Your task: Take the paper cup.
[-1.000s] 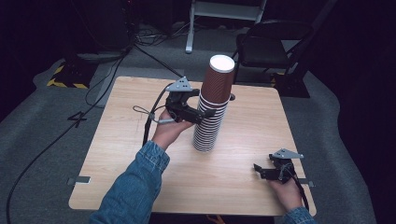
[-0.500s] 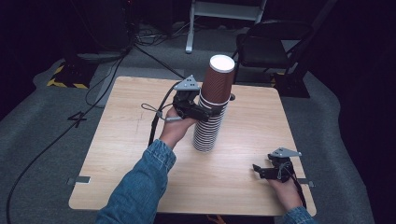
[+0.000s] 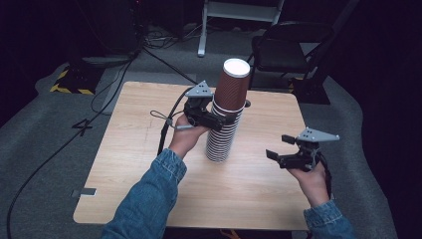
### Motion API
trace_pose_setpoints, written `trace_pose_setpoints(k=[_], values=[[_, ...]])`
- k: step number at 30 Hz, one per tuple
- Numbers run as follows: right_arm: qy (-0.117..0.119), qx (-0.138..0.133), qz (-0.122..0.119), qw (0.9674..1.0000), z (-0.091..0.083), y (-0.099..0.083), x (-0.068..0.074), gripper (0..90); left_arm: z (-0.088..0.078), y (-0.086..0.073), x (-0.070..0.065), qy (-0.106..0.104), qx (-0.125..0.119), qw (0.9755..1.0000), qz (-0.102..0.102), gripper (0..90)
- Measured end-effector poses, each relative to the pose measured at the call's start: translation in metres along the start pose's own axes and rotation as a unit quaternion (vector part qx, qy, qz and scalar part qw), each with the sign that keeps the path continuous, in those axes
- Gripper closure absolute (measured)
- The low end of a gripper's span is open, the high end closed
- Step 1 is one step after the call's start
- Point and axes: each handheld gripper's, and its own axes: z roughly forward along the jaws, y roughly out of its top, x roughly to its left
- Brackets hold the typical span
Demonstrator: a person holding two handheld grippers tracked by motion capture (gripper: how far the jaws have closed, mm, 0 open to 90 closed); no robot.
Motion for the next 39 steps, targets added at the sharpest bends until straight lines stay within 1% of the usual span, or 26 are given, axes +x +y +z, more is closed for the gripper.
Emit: trace_pose_setpoints(k=[2,4,10,11,13,14,15,21,22,28,32,37,38,39], values=[[0.012,-0.015,-0.013,0.9997,-0.003,0.021,0.005,8.4,0.0,0.0,0.0,0.0,0.001,1.0,0.0,2.4],[0.023,-0.024,-0.022,0.9992,-0.003,0.038,0.009,8.4,0.0,0.0,0.0,0.0,0.002,1.0,0.001,2.5],[0.061,-0.037,-0.033,0.9969,0.008,0.079,0.02,7.9,0.0,0.0,0.0,0.001,0.001,1.0,0.001,2.5],[0.061,-0.037,-0.033,0.9969,0.008,0.079,0.02,7.9,0.0,0.0,0.0,0.001,0.001,1.0,0.001,2.5],[0.073,-0.045,-0.038,0.9955,0.014,0.098,0.023,7.4,0.0,0.0,0.0,0.001,0.001,1.0,0.003,2.5],[0.073,-0.045,-0.038,0.9955,0.014,0.098,0.023,7.4,0.0,0.0,0.0,0.001,0.001,1.0,0.003,2.5],[0.072,-0.045,-0.044,0.9954,0.019,0.108,0.024,4.4,0.0,0.0,0.0,0.001,0.001,1.0,0.003,2.5],[0.077,-0.046,-0.055,0.9944,0.031,0.131,0.026,1.5,0.0,0.0,0.0,0.001,0.002,1.0,0.005,2.5],[0.077,-0.046,-0.055,0.9944,0.031,0.131,0.026,1.5,0.0,0.0,0.0,0.001,0.002,1.0,0.005,2.6],[0.086,-0.054,-0.065,0.9927,0.04,0.149,0.029,0.4,0.0,0.0,0.0,0.001,0.002,1.0,0.005,2.6],[0.09,-0.052,-0.066,0.9924,0.048,0.155,0.031,0.4,0.0,0.0,0.0,0.001,0.002,1.0,0.006,2.5],[0.108,-0.048,-0.063,0.991,0.061,0.16,0.034,0.4,0.0,0.0,0.0,0.001,0.002,1.0,0.006,2.6],[0.108,-0.048,-0.063,0.991,0.061,0.16,0.034,0.4,0.0,-0.001,0.0,0.001,0.002,1.0,0.006,2.6],[0.113,-0.047,-0.061,0.9906,0.064,0.161,0.035,0.4,0.0,0.0,0.0,0.002,0.002,1.0,0.006,2.6]])
